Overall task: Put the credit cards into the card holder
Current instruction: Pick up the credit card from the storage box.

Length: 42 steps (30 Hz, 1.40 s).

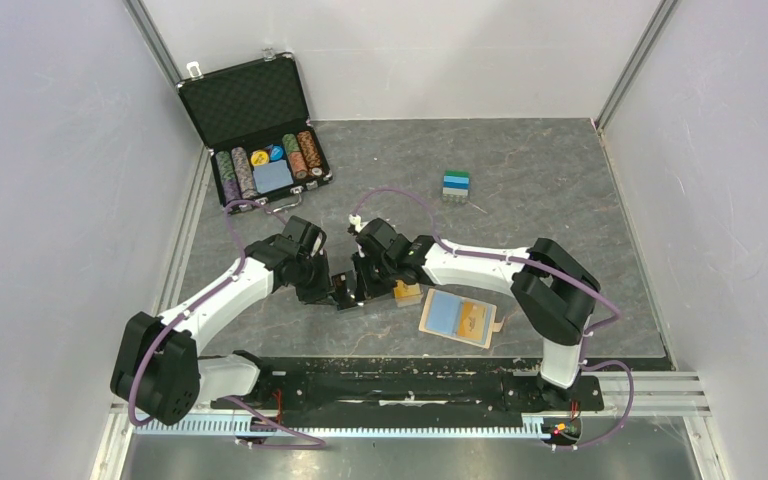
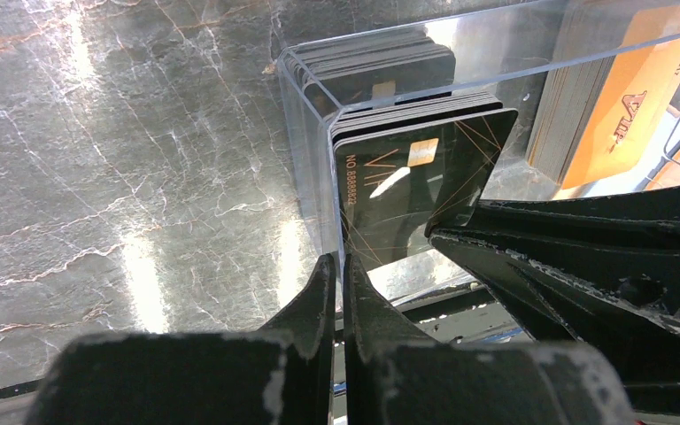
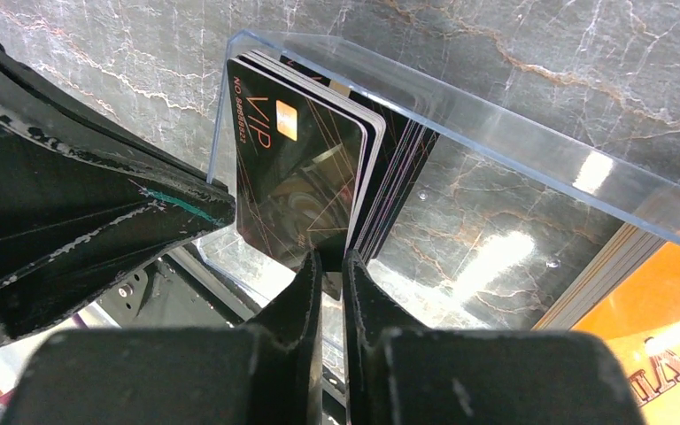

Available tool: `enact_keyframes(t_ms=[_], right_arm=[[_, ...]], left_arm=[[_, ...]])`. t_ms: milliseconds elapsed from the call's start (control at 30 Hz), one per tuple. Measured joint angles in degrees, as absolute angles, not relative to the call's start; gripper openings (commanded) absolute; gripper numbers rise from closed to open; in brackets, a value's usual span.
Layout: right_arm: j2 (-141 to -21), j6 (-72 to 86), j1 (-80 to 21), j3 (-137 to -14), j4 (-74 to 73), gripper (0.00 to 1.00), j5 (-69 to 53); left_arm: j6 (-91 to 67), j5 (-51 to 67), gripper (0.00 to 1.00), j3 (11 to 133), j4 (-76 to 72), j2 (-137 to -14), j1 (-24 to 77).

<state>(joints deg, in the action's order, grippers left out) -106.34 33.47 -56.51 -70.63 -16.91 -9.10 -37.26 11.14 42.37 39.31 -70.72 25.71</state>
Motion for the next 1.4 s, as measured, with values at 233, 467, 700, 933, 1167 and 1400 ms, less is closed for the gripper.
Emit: enact_keyframes(t_ms=[233, 467, 700, 933, 1167, 1400], right_arm=[[-106.30, 32.88, -56.93, -70.81, -17.50, 0.42, -8.47], [-106.43, 31.81, -57.17, -70.83, -18.13, 0.18, -7.79], [-106.61, 31.94, -57.14, -72.36, -19.70, 0.00, -7.68], [-106.61, 31.66, -57.17, -73.69, -21.52, 0.00, -7.40], [-106.52, 31.51, -57.17, -74.06, -21.76, 0.12, -7.49], [-105.71, 32.18, -57.32, -74.06, -20.58, 0.22, -8.05]], left_arm=[[-37.23, 11.16, 0.02, 42.37, 39.29, -70.72, 25.71], [-37.23, 11.16, 0.02, 42.37, 39.29, -70.72, 25.71], [-37.23, 11.16, 0.02, 42.35, 39.29, -70.72, 25.71], [-37.23, 11.16, 0.02, 42.35, 39.29, -70.72, 25.69], [-37.21, 11.16, 0.02, 42.35, 39.29, -70.72, 25.69], [-37.21, 11.16, 0.02, 42.35, 39.29, -70.76, 25.69]])
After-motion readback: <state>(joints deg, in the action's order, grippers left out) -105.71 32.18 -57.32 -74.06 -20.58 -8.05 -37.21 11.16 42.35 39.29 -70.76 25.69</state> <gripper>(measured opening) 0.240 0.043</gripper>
